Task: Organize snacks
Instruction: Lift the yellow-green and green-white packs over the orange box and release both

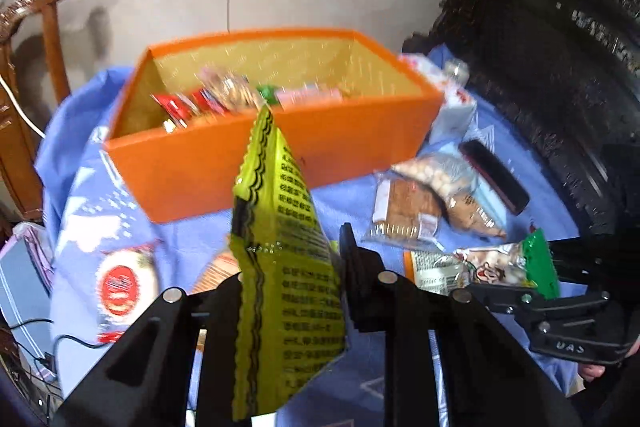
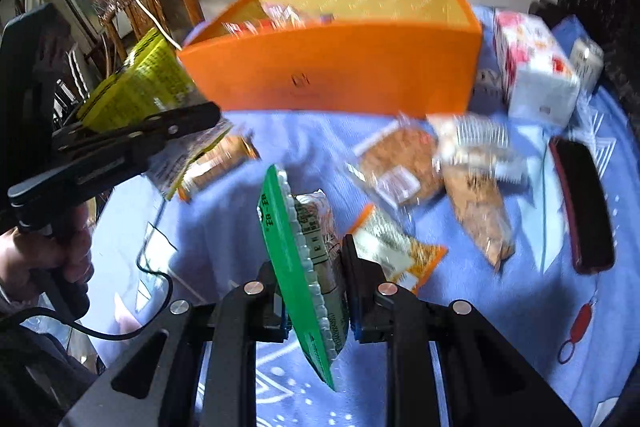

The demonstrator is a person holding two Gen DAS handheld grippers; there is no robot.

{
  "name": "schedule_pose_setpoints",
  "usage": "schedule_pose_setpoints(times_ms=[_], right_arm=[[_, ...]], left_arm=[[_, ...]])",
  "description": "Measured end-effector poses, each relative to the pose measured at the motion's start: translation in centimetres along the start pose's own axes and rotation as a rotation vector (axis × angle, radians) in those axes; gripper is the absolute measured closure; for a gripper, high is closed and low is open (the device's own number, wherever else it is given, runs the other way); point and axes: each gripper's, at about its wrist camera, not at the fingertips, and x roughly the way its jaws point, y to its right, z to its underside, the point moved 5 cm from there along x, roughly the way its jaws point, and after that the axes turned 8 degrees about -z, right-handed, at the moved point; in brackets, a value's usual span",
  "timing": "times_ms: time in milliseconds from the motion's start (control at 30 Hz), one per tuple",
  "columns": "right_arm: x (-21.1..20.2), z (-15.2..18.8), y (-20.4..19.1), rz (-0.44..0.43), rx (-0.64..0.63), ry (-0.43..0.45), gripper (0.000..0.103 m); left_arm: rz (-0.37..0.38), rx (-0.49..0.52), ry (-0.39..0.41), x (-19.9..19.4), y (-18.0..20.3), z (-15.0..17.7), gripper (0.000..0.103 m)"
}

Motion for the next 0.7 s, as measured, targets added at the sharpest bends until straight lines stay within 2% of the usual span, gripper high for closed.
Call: schedule_pose_setpoints(times_ms=[167,333,500,700], right_arm=[[-2.7,-4.2,-1.6,-0.012,-0.020,0.122,0.082],[-4.9,-10.8,-2.5,-0.013,-0.041,0.265,0.082],[-5.4,-16.7,-1.9,0.006,-0.057,0.351,0.082],[-4.4,-22.1,-0.5,0.033,-0.045,0.382,0.082]], left_arm=[[-0.014,0.002,0.105,-4.0,-2.5,-4.2,0.081],[-0.007,0.001,0.185,-5.7,-4.8,-9.7,0.081],[0.010,0.017,0.228,-4.8,-5.3,-14.6,0.081],[0.021,0.048,0.239,-1.9,-4.8,-19.5,0.081]])
